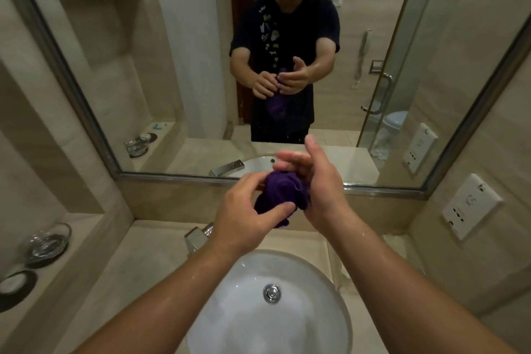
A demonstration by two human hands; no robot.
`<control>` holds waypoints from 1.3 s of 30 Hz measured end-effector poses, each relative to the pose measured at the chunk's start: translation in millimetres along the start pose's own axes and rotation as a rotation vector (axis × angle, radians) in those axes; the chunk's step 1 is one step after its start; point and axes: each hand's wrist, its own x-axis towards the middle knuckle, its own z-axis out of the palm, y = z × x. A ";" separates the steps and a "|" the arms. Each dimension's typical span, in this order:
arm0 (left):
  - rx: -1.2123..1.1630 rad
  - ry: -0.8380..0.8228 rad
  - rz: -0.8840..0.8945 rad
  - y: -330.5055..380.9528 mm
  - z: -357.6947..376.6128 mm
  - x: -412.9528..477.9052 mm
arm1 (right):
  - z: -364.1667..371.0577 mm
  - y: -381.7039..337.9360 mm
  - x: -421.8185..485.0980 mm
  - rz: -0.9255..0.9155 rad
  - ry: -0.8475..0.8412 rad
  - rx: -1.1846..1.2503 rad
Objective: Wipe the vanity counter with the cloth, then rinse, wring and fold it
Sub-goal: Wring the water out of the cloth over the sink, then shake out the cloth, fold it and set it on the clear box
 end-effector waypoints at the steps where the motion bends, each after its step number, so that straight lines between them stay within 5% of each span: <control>1: -0.051 0.008 0.014 9.0 -2.1 1.6 | 1.3 -8.0 -2.9 -0.010 -0.008 -0.014; 10: -0.576 -0.008 -0.101 44.1 -41.6 25.9 | 8.7 -98.8 -6.7 -0.238 -0.169 -0.276; 19: -0.476 0.006 -0.092 87.1 -57.4 46.7 | 71.5 -196.8 -13.5 -0.432 -0.338 -0.095; 30: -0.597 0.169 -0.048 146.1 -77.5 69.3 | 69.8 -214.7 6.9 -0.498 -0.469 -0.396; 35: -0.305 0.224 -0.090 162.5 -111.7 102.0 | 58.0 -160.8 13.6 -0.286 -0.445 -0.586; 39: 0.134 0.066 -0.232 181.0 -138.0 111.3 | 57.5 -140.4 19.8 -0.582 -0.338 -0.844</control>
